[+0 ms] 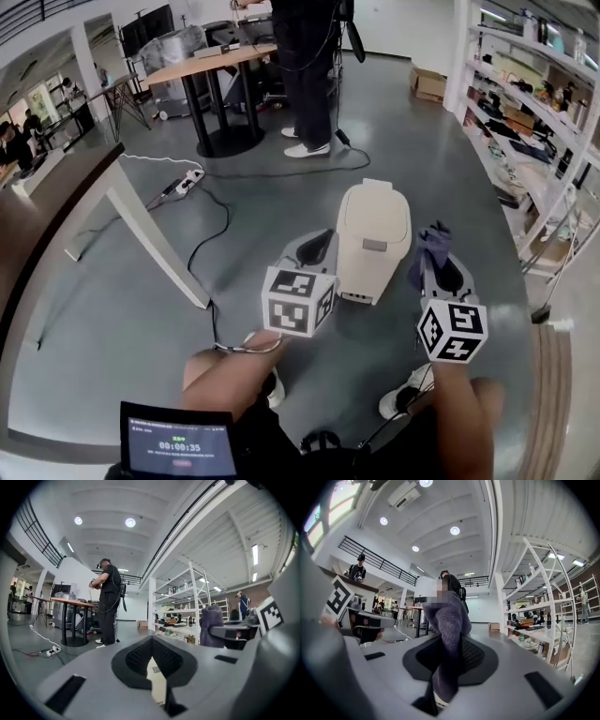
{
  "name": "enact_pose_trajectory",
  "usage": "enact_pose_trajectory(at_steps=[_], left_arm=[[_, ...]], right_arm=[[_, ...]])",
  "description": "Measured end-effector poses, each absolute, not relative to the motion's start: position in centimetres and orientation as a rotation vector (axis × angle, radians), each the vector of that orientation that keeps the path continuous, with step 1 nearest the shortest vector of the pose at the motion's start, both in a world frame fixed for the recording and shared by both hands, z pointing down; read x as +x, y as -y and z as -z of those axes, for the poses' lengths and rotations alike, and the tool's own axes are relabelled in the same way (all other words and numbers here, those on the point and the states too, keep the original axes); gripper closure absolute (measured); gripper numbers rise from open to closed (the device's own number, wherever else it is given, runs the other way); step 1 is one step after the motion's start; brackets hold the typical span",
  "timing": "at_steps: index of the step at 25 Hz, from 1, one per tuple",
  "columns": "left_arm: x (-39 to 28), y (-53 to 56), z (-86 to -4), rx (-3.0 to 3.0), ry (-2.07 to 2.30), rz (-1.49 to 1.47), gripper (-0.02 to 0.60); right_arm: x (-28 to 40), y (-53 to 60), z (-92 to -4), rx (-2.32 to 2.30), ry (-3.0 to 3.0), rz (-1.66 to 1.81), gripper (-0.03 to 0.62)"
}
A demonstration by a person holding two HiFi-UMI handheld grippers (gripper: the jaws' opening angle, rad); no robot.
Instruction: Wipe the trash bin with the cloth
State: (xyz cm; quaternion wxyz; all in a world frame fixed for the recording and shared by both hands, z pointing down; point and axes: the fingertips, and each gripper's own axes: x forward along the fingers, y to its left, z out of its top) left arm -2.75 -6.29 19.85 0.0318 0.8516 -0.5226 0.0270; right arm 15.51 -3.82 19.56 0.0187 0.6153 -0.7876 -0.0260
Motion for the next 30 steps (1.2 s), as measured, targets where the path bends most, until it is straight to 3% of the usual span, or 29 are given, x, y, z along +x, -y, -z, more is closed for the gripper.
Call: enact_pose_trajectory(at_steps=[30], left_arm=[[-1.4,4.6,-21.5,2.633,1.606,-0.131,0.583]], right_arm=[[16.1,2.4,-21.2,1.879,2.455,0.017,0.520]])
